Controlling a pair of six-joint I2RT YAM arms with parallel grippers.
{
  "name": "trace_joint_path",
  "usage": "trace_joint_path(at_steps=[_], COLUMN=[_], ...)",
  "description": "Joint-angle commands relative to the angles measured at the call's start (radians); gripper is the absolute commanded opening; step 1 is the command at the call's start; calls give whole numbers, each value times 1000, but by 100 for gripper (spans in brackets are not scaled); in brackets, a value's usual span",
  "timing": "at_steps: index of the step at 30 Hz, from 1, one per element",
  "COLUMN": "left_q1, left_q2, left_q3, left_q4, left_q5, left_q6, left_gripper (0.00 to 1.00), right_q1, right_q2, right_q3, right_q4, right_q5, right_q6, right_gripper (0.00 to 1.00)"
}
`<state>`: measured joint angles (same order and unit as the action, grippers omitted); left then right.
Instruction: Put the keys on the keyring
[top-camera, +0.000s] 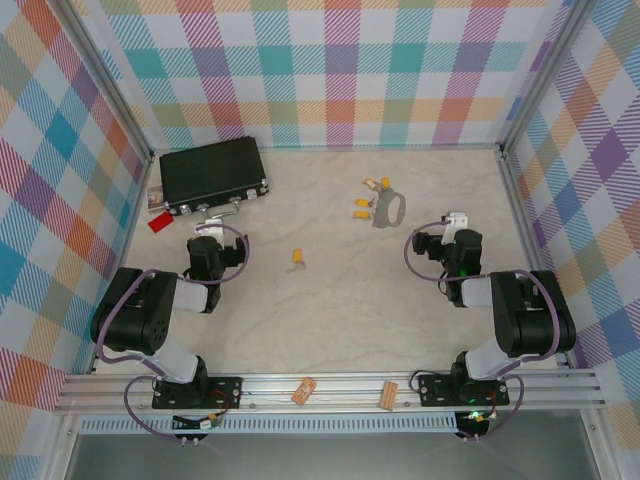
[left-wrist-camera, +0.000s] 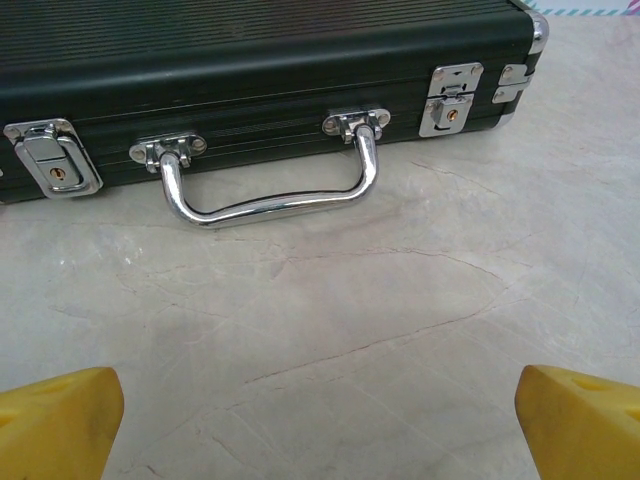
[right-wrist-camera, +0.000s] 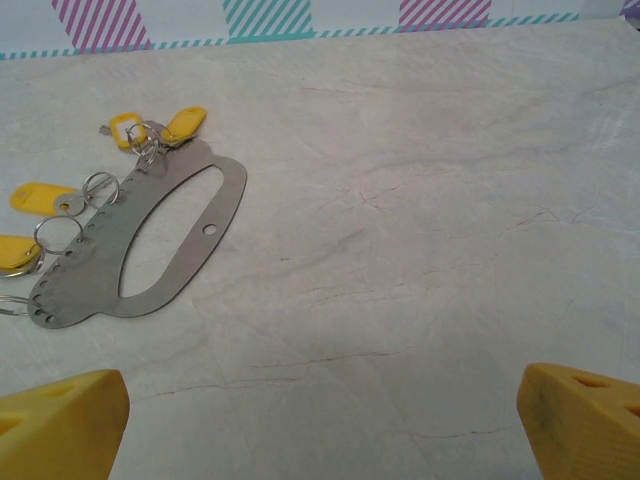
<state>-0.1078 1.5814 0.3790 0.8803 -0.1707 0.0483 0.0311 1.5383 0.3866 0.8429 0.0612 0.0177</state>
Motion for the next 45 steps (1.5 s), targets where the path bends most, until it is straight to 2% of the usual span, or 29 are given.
trace_joint_path(at_steps=[1,3,6,9,10,13,17,20,26,30,33,35,38,41,45], left_q1=[12,11,13,14,14,15,14,-10,-129,-255,-361,-411,-469,-530,-571], left_q2=[-90,-172,-283,-371,-392,-462,-512,-516,-482,-410,-320,-245,-130,-10,165], left_q3=[51,115,268,406,429,423,378,341,245,223,265,309,386,487,662], left_q4=[-115,-294,-627,-908,-952,-951,-932,-925,-851,-784,-760,-750,-732,-733,-751], left_q5=[-77,-161,-319,-304,-277,-104,60,130,140,108,80,96,161,172,253], left_q6=[-38,-68,-263,-472,-513,-550,-620,-643,-627,-580,-520,-473,-401,-324,-242], left_gripper=[100,100,100,100,100,100,100,100,100,100,100,99,90,86,72], right_q1=[-5,-5,-5,-5,-6,-5,-6,-5,16,103,145,149,148,148,148], right_q2=[-51,-146,-312,-459,-503,-630,-678,-643,-450,-295,-226,-219,-250,-293,-344], right_q3=[22,48,86,113,125,145,131,162,279,406,469,465,418,353,297], right_q4=[-40,-166,-363,-488,-536,-678,-609,-626,-687,-801,-867,-866,-854,-849,-851], right_q5=[24,59,135,165,162,192,28,-59,-272,-268,-259,-266,-261,-279,-247], right_q6=[6,21,85,223,282,524,541,543,528,435,426,446,486,520,556], right_gripper=[99,99,99,99,99,99,99,99,99,99,99,99,99,99,99])
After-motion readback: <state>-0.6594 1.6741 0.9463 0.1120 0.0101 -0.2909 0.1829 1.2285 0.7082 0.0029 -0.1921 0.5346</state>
